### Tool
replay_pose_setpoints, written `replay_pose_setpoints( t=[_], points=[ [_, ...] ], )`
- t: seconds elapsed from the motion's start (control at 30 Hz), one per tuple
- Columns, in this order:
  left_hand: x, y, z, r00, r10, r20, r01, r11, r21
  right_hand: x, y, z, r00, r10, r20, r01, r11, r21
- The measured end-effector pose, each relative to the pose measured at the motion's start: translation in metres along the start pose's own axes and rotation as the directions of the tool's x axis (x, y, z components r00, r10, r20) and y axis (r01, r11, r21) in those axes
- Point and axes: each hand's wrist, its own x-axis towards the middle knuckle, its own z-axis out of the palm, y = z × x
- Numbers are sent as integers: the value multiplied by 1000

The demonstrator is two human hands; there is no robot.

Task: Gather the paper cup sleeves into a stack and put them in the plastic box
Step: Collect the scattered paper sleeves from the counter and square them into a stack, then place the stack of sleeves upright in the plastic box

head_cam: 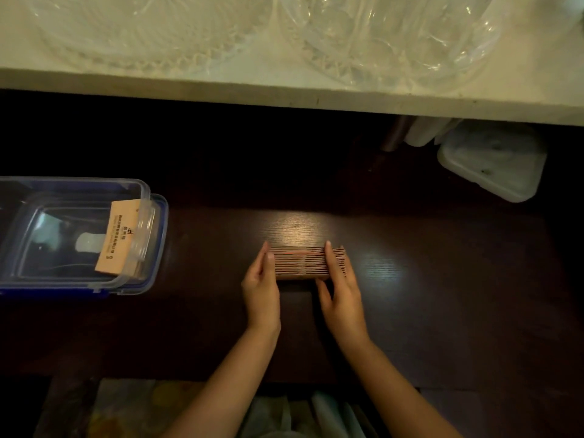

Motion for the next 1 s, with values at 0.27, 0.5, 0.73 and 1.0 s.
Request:
replay_pose_setpoints(
  t=[0.27,0.5,0.73,1.0],
  points=[
    [1,-7,4,998,30,-49,-29,999,19,-4,3,-1,998,-56,-5,55,990,-132],
    [-6,-9,3,992,96,-84,-83,986,144,-3,6,-5,993,-120,7,118,964,-238],
    [-5,7,-14,990,-42,137,12,977,215,19,0,-33,974,-153,167,200,929,-313],
    [10,52,-43,946,-103,308,2,950,311,38,-31,-52,907,131,401,-209,966,156]
  ],
)
